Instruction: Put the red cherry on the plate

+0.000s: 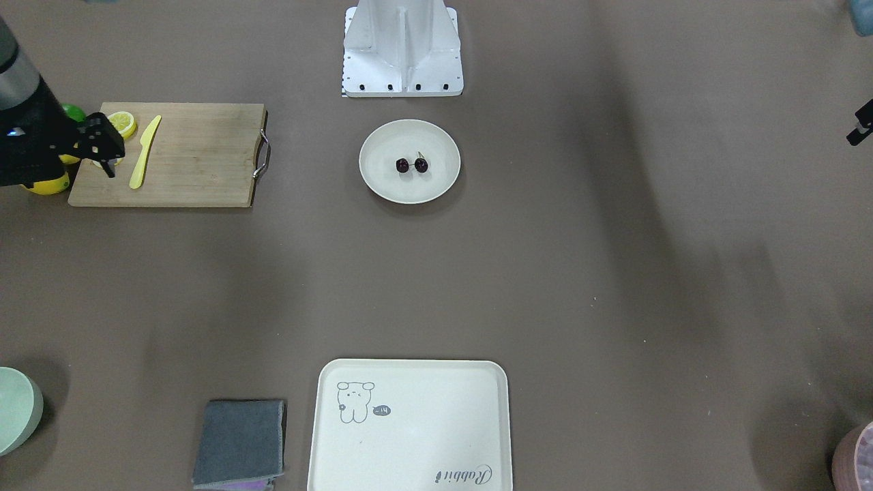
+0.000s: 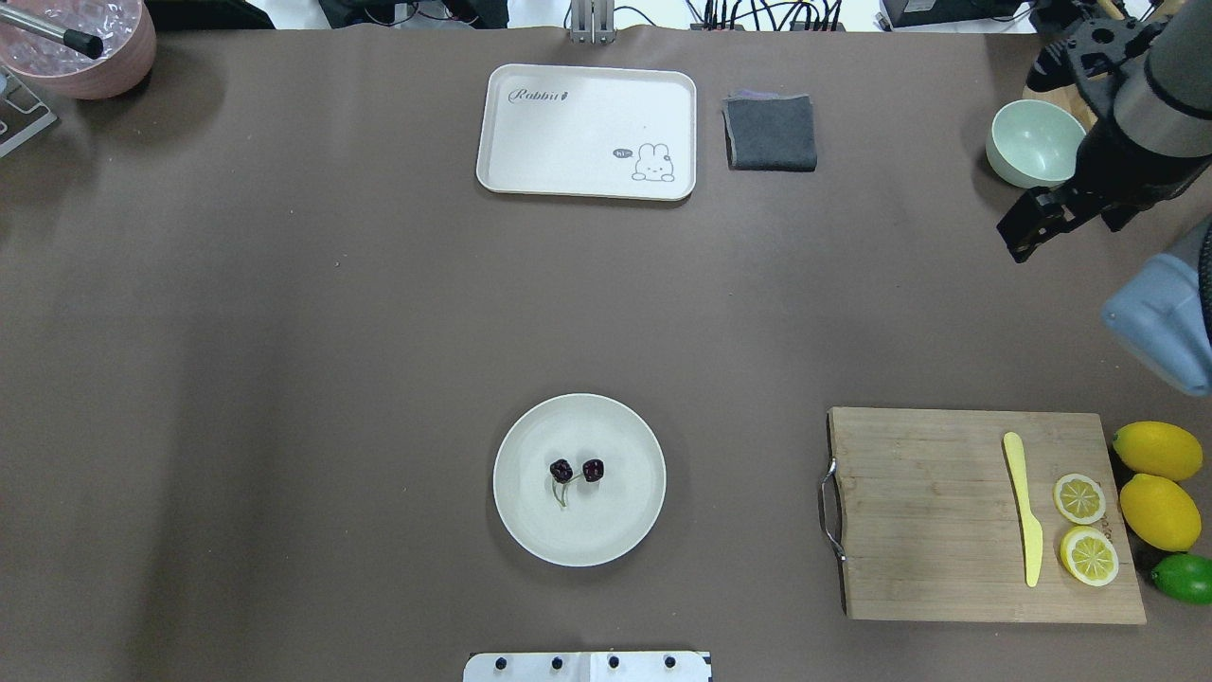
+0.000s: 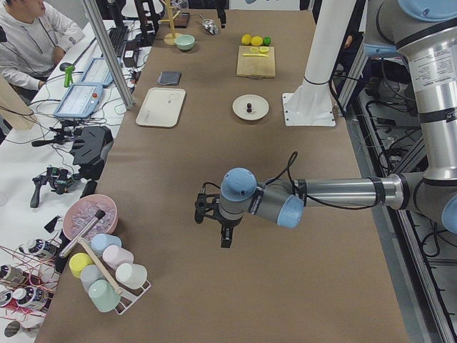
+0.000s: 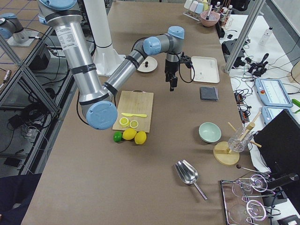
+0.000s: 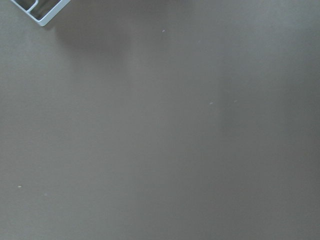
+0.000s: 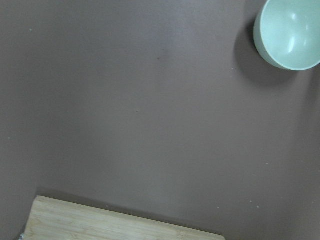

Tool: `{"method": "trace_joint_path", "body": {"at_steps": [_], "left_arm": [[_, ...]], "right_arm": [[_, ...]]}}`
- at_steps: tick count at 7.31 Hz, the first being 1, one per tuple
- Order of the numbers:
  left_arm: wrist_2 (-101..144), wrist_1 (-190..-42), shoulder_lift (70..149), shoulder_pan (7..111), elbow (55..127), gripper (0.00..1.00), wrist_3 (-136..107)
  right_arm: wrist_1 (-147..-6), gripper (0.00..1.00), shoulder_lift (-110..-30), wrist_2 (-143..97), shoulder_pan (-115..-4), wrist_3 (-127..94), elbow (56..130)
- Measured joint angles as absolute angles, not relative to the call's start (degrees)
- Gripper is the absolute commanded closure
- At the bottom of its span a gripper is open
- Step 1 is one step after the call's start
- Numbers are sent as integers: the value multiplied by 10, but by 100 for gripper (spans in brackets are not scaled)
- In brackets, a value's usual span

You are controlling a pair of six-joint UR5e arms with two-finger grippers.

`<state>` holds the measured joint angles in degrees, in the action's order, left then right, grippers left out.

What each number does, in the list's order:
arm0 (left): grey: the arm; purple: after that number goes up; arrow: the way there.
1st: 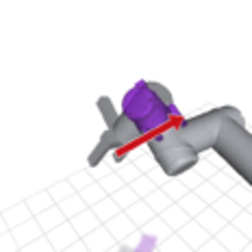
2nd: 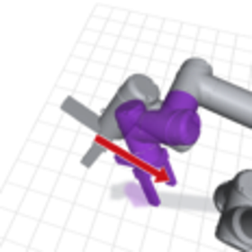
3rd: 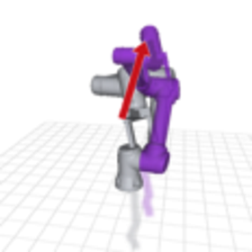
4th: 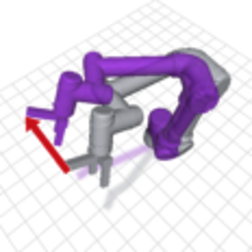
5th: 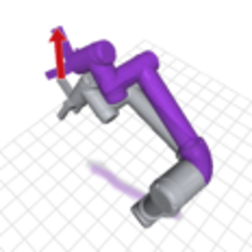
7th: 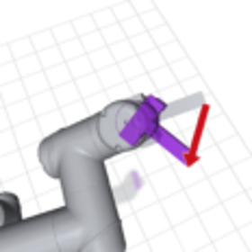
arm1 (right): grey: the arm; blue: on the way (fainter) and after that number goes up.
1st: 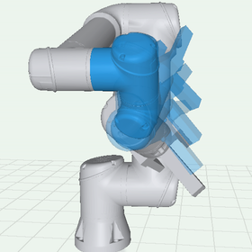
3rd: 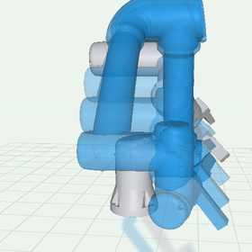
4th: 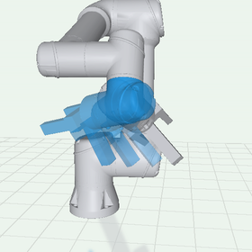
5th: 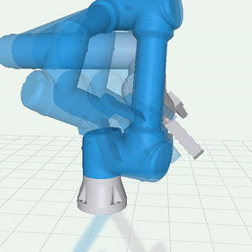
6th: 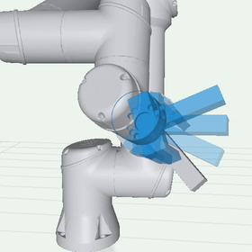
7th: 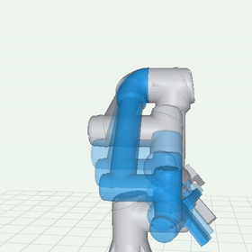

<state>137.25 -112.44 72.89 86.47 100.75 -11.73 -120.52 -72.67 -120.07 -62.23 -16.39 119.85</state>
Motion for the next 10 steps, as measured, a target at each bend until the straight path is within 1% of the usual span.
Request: {"method": "trace_joint_path", "body": {"at_steps": [2,3,7,10], "left_arm": [[1408,-1123,733,915,968,3,-48],[1417,-1122,734,929,961,3,-30],[1432,-1120,736,951,961,2,18],[1440,-1112,730,958,978,3,24]], "right_arm": [[-1209,0,-766,-1240,-711,-35,1187],[-1210,0,-777,-1264,-756,31,1171],[-1210,0,-814,-1299,-915,228,1106],[-1208,0,-861,-1301,-1015,321,1091]]}}
